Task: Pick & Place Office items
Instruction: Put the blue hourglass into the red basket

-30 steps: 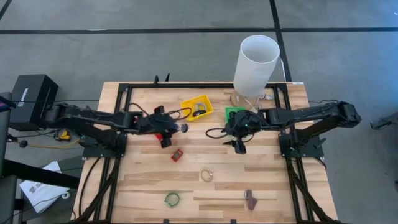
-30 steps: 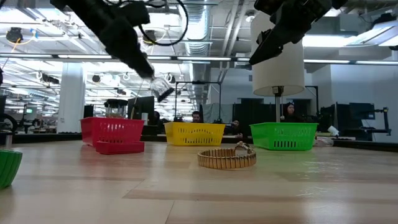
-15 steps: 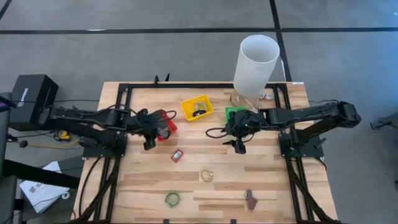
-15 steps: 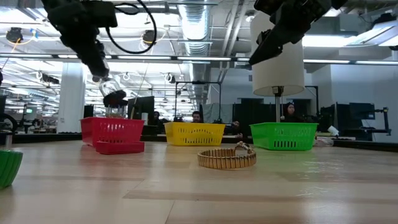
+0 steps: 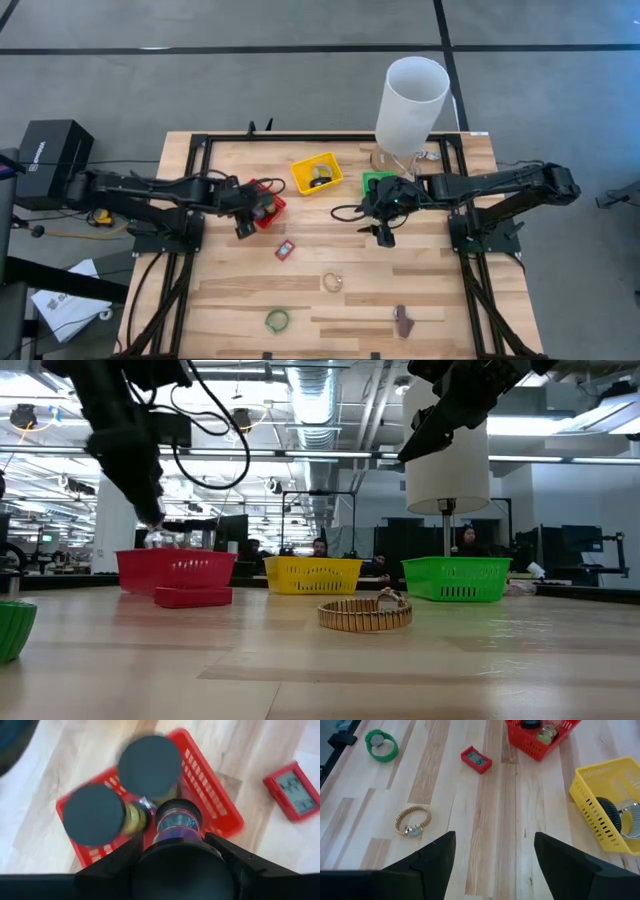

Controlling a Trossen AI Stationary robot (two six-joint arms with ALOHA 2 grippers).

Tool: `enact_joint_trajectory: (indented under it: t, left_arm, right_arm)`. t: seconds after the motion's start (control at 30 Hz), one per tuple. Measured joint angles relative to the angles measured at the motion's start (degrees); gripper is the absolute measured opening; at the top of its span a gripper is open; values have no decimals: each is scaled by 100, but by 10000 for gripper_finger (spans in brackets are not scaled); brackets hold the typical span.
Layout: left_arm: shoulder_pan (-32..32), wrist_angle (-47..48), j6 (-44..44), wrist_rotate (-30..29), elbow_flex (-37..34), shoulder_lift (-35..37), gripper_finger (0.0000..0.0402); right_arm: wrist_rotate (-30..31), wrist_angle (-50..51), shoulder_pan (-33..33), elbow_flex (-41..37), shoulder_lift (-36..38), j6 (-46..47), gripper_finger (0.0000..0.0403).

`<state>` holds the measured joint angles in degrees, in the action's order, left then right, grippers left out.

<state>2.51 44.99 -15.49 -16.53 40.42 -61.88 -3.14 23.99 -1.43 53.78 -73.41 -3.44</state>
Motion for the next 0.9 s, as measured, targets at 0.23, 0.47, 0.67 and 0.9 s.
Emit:
enact_joint_trajectory:
  t: [0.23, 0.47, 0.67, 0.9]
  left_arm:
    - [336, 2, 160, 60, -28, -125, 196]
    - [636, 7, 169, 84, -39, -251, 230]
    - [657, -19, 172, 82, -34, -270, 274]
    - [652, -48, 261, 75, -31, -208, 286]
  right_arm:
    - [0, -30, 0, 0, 0, 0, 261]
    - [0, -2, 0, 1, 0, 0, 261]
    - [0, -1, 0, 0, 0, -7, 261]
    - [-1, -63, 0, 1, 0, -11, 261]
